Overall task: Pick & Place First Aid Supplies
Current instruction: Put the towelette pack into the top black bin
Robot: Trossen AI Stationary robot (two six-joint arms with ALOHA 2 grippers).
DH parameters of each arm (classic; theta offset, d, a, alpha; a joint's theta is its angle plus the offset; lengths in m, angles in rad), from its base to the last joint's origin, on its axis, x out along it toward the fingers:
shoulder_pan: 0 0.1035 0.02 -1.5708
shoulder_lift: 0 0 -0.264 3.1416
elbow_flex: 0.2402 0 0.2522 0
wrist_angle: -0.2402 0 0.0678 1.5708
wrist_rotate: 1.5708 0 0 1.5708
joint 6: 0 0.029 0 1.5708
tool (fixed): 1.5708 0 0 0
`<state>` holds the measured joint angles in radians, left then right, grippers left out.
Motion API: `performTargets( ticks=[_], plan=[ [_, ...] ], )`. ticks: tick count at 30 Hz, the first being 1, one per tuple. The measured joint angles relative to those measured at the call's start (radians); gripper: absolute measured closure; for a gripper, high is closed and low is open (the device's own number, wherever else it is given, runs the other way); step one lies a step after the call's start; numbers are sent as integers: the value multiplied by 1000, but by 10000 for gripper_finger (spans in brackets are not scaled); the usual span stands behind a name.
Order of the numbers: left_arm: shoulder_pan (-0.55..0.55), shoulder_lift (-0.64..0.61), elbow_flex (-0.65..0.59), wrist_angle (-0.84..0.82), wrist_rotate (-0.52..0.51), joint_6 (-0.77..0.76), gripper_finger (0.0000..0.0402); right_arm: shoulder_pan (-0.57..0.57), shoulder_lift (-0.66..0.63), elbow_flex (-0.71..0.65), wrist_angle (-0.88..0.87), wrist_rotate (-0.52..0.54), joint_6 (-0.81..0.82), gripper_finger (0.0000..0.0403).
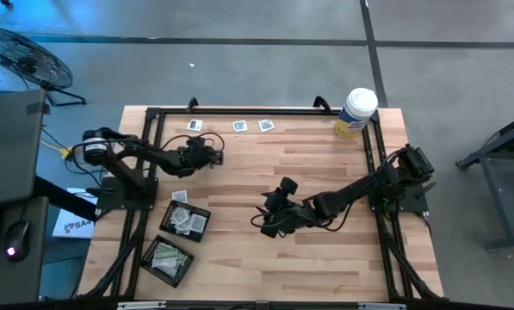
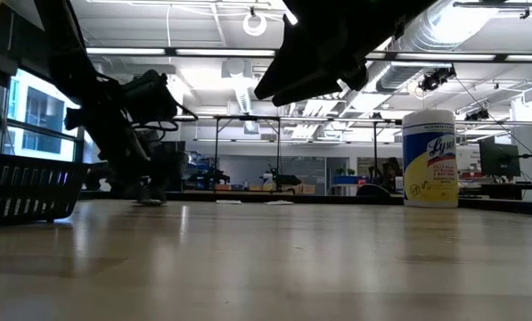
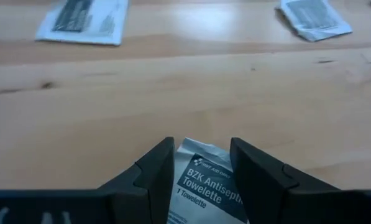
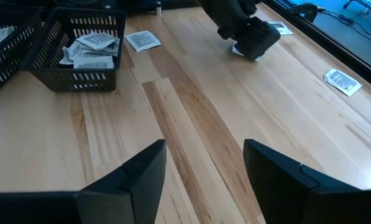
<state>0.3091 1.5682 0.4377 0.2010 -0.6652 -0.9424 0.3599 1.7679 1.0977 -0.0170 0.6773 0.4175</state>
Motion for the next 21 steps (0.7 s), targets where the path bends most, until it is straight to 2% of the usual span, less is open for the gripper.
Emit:
performTargets(
  ticks=[7,11,14,21],
  plan=[
    [-1,2,4,223,81,284,250,0,0,0,0,0,0,194],
    [-1,1,49,241,130,400,250,0,0,0,0,0,0,194],
    [-2,1,84,186,131,378,250,0,0,0,0,0,0,194],
    [-2,12,104,9,62,89,250,0,0,0,0,0,0,194]
  ],
)
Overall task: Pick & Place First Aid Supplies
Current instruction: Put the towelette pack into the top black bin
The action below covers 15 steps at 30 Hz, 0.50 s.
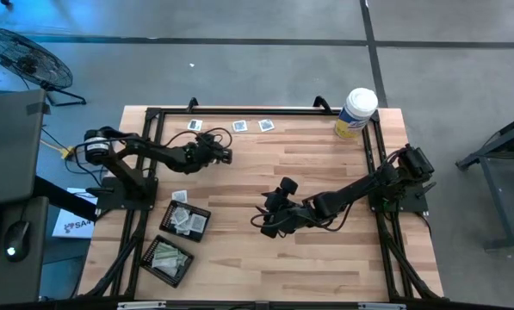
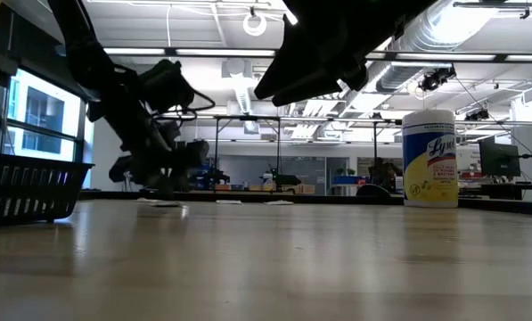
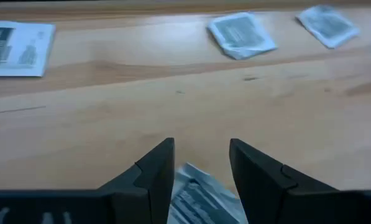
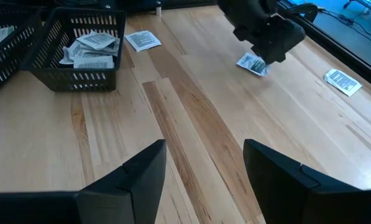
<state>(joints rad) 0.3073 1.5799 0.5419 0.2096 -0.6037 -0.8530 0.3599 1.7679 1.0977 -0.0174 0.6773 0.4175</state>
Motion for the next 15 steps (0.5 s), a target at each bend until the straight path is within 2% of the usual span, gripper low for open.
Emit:
performTargets(
  ticks=[15],
  plan=[
    [-27,145,6,90,-31,-27,256,0,0,0,5,3,0,194]
  ],
)
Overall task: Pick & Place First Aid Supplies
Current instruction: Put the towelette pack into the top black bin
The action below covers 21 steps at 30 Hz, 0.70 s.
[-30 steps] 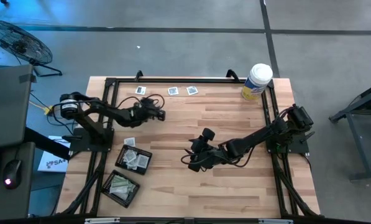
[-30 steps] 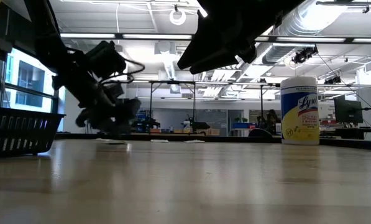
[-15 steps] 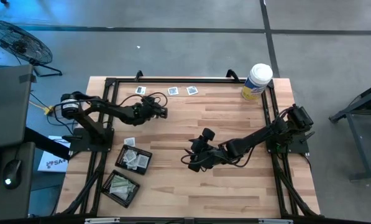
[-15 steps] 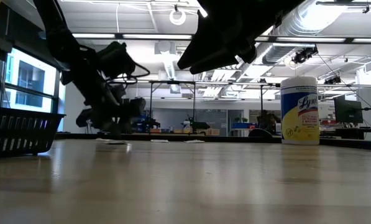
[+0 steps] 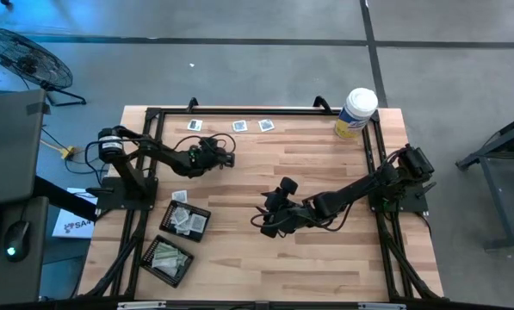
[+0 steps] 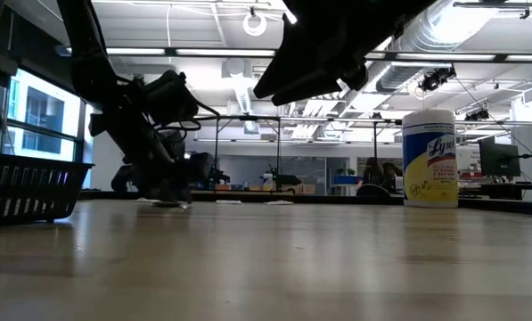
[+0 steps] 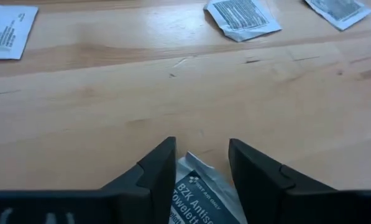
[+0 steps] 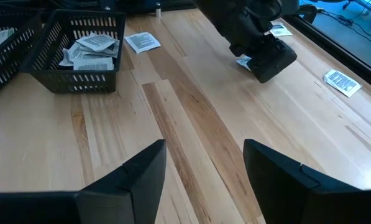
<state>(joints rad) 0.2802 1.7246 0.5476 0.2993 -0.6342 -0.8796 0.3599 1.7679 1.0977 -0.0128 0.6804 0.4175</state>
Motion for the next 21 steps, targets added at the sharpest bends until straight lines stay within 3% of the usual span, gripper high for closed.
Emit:
performTargets(
  ticks=[3,10,15,21],
  plan=[
    [-9,2,-1,-2,1,29,284,0,0,0,0,0,0,194],
    [-32,4,0,5,8,55,392,0,0,0,1,0,0,194],
    [-31,-7,0,-1,13,100,395,0,0,0,1,-3,-1,194],
    [-55,-91,-5,-54,123,148,400,0,0,0,1,-3,-23,194]
  ],
)
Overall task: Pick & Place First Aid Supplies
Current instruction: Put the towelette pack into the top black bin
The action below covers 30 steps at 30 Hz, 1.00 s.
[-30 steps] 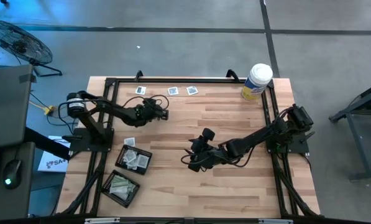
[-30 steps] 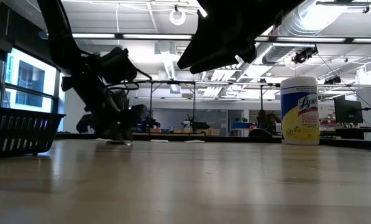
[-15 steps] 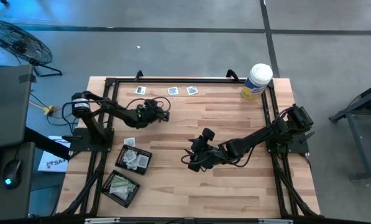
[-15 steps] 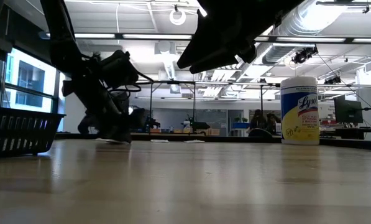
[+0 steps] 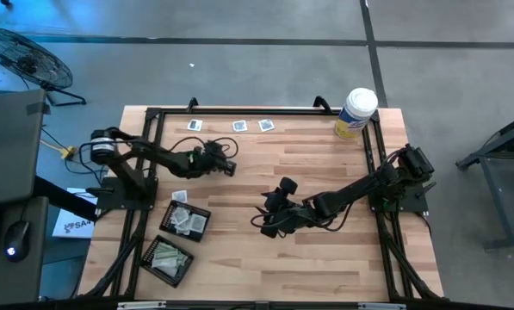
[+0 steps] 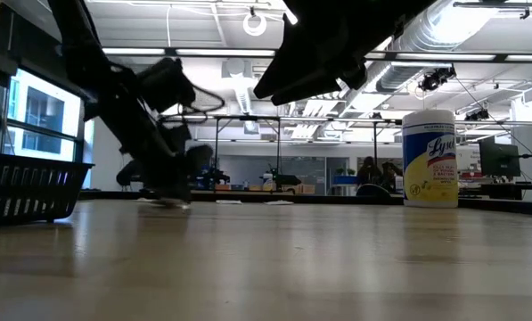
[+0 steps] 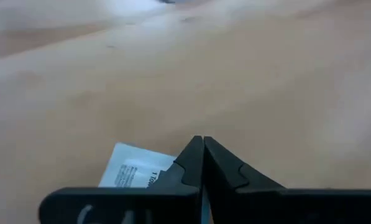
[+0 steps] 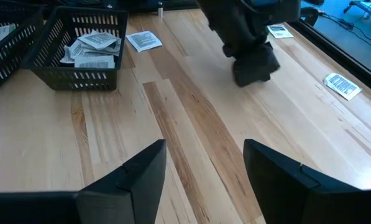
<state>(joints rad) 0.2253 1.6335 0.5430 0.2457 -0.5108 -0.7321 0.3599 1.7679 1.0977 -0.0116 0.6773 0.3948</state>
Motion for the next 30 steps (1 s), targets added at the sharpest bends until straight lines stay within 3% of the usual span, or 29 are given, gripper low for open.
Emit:
performTargets(
  ticks=[9,19,24,30],
  plan=[
    [-195,-274,0,-197,28,34,401,1,0,0,0,0,-3,194],
    [-700,-673,1,-440,30,-63,401,1,0,0,-8,2,-3,194],
    [-967,-714,2,-508,55,-22,401,1,0,0,-1,17,-3,194],
    [-1150,-648,2,-626,-112,35,401,-2,0,0,51,13,-39,194]
  ],
)
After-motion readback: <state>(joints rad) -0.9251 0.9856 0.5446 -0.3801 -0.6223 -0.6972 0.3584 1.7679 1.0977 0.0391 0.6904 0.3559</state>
